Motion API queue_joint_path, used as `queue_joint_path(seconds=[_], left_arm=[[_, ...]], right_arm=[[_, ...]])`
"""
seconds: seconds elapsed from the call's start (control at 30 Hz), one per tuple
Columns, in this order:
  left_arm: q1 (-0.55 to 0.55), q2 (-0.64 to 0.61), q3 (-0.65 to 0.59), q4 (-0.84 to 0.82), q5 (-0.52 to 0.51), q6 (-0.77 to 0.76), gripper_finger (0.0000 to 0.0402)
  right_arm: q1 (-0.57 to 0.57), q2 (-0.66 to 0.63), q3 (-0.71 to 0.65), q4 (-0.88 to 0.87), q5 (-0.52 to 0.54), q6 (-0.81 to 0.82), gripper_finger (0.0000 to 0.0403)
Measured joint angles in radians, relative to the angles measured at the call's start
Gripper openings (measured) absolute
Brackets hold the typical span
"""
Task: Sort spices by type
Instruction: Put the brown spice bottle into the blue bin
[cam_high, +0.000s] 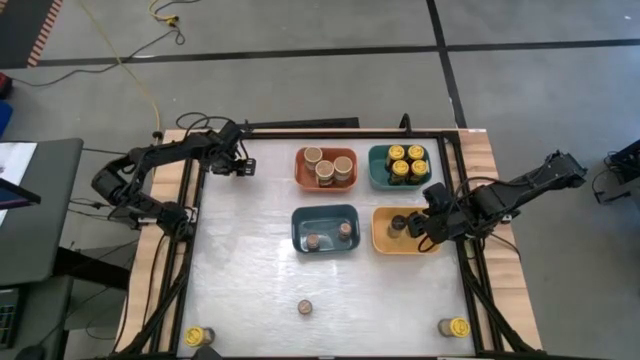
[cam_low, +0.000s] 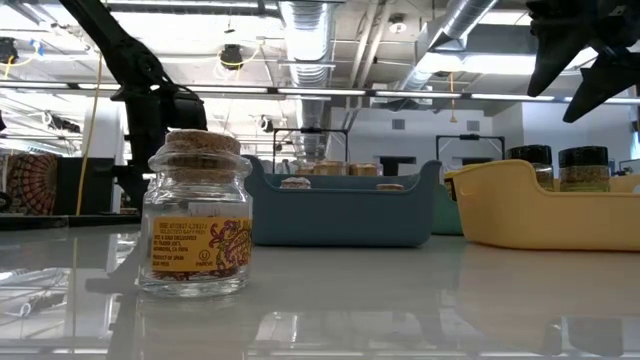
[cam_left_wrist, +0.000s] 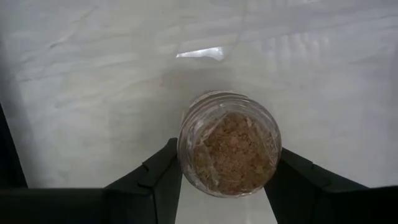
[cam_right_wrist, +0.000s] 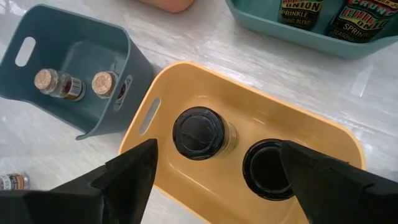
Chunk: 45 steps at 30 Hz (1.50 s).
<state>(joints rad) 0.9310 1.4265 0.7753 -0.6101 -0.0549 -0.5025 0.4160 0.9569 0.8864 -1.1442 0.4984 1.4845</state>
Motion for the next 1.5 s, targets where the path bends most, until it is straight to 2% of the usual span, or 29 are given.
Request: queue_joint_path(seconds=[0.23, 0.53, 0.7, 1.17, 1.5], left_arm=[[0.000, 0.000, 0.000, 0.000, 0.000, 0.023, 0.0195], [0.000, 0.000, 0.000, 0.011, -0.020, 0.025, 0.0262], [0.000, 0.000, 0.000, 0.063, -0.020, 0.019, 0.0276], [0.000, 0.000, 0.000, 0.028, -0.032, 0.009, 0.0275], [0.000, 0.000, 0.000, 0.027, -0.033, 0.008, 0.0210]], right_arm=[[0.000, 0.000, 0.000, 0.000, 0.000, 0.000, 0.0365], [0.000, 0.000, 0.000, 0.000, 0.000, 0.000, 0.0365], [0.000, 0.000, 0.000, 0.000, 0.000, 0.000, 0.0365], [0.000, 0.000, 0.000, 0.000, 0.000, 0.000, 0.0365], [0.000, 0.000, 0.000, 0.000, 0.000, 0.000, 0.0365]])
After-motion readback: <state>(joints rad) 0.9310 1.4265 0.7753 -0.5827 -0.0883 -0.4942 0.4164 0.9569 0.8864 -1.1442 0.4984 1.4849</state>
